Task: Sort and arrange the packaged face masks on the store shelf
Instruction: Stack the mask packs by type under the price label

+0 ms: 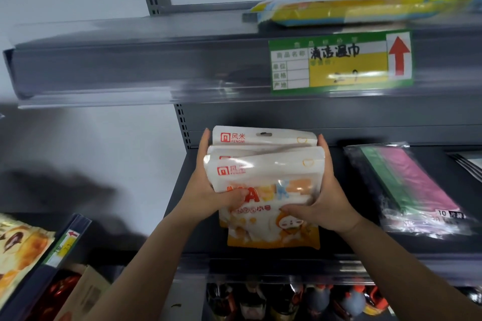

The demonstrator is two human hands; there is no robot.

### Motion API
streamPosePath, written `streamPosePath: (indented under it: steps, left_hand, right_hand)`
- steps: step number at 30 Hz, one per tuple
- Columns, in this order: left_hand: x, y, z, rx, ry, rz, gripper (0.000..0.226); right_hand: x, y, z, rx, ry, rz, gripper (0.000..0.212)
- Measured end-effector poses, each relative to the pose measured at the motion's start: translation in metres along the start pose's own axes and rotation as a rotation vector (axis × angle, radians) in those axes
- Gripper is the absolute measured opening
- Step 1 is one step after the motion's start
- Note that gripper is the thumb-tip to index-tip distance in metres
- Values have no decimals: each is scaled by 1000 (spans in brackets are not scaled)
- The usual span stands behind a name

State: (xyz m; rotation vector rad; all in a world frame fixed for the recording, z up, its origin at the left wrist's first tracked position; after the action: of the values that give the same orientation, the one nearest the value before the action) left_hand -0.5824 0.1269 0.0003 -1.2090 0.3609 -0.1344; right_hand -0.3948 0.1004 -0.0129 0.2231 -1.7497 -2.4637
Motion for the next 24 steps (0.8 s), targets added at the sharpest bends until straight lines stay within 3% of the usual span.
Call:
streamPosePath:
  steps: [3, 12, 17, 24]
  left_hand:
    - [0, -17, 8, 58, -48, 53, 81]
    - [9, 16, -2, -154, 2, 134, 44]
    - [13, 14, -1, -158, 42, 129, 44]
    - [3, 10, 4, -145, -105, 101, 52]
  right_hand:
    - [-11, 9, 7, -39, -108, 31, 121]
    - [-11, -1, 8, -45, -174, 9, 91]
    - [-16, -9, 7, 9, -211, 10, 80]
    - [-20, 1, 11, -24, -299, 74, 58]
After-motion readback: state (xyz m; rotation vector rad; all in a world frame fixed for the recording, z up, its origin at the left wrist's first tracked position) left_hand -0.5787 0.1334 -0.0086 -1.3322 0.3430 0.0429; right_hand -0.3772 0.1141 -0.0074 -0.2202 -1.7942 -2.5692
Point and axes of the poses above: each hand's wrist, its own z-axis towards the middle knuckle, its own x-axis out of the palm, y = z × x, the point moved 10 cm from there along z, towards the middle knuckle, and after that the axes turned 9 degrees about z, right-handed, at the moved point
